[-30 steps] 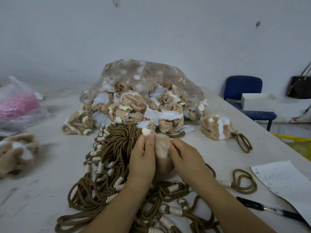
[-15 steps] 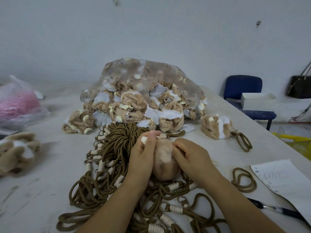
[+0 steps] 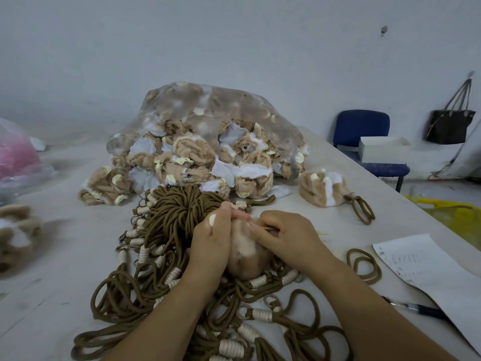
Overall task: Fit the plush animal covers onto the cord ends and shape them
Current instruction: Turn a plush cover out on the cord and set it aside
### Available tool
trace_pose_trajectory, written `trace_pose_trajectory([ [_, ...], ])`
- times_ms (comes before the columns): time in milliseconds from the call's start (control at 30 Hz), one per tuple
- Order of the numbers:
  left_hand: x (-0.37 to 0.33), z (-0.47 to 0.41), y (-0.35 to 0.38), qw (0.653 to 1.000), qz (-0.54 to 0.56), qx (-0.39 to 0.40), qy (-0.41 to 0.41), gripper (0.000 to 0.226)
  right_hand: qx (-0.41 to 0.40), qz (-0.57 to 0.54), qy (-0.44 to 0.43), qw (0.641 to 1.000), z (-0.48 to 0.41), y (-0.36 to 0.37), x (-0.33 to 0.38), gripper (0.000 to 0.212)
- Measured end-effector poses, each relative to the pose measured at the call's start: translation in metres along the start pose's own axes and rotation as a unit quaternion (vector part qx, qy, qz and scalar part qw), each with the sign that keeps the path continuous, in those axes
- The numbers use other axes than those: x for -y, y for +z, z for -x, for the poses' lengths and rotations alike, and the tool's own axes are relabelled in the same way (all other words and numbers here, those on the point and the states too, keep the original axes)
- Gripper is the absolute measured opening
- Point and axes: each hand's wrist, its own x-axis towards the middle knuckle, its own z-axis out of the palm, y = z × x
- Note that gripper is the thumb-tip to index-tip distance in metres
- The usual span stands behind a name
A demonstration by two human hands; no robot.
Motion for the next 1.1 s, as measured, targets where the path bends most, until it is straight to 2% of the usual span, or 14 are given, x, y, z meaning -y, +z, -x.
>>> trace_pose_trajectory([
  [133, 0.004, 0.0, 0.008, 1.0, -0.002, -0.013, -0.013, 0.05, 0.005, -0.066, 0.029, 0.997, -0.001, 0.015, 0.004, 0.038],
  [333, 0.004, -0.004, 0.02, 0.998, -0.06, -0.008, 0.004, 0.049, -0.021, -0.09, 0.067, 0.993, -0.001, 0.014, -0.004, 0.035],
  [433, -0.003, -0.019, 0.029, 0.996, -0.088, 0.017, 0.013, 0.06, -0.06, -0.093, 0.095, 0.989, -0.003, 0.009, -0.011, 0.035],
  [567, 0.002, -0.024, 0.034, 0.998, -0.048, 0.024, 0.021, 0.076, -0.065, -0.044, 0.099, 0.992, -0.003, 0.006, -0.02, 0.037],
  [700, 0.012, -0.028, 0.035, 1.0, 0.01, 0.012, 0.025, 0.06, -0.065, 0.005, 0.1, 0.993, -0.003, 0.005, -0.025, 0.063],
  [833, 0.011, -0.03, 0.034, 1.0, 0.012, 0.002, 0.016, 0.063, -0.076, 0.025, 0.095, 0.992, -0.003, 0.006, -0.027, 0.061],
  [1000, 0.014, -0.035, 0.028, 0.998, 0.032, -0.023, -0.047, 0.053, -0.089, 0.034, 0.108, 0.99, -0.003, 0.004, -0.028, 0.063],
  [1100, 0.012, -0.033, 0.031, 0.999, 0.041, 0.002, -0.013, 0.043, -0.092, 0.033, 0.113, 0.989, -0.003, 0.003, -0.029, 0.062],
])
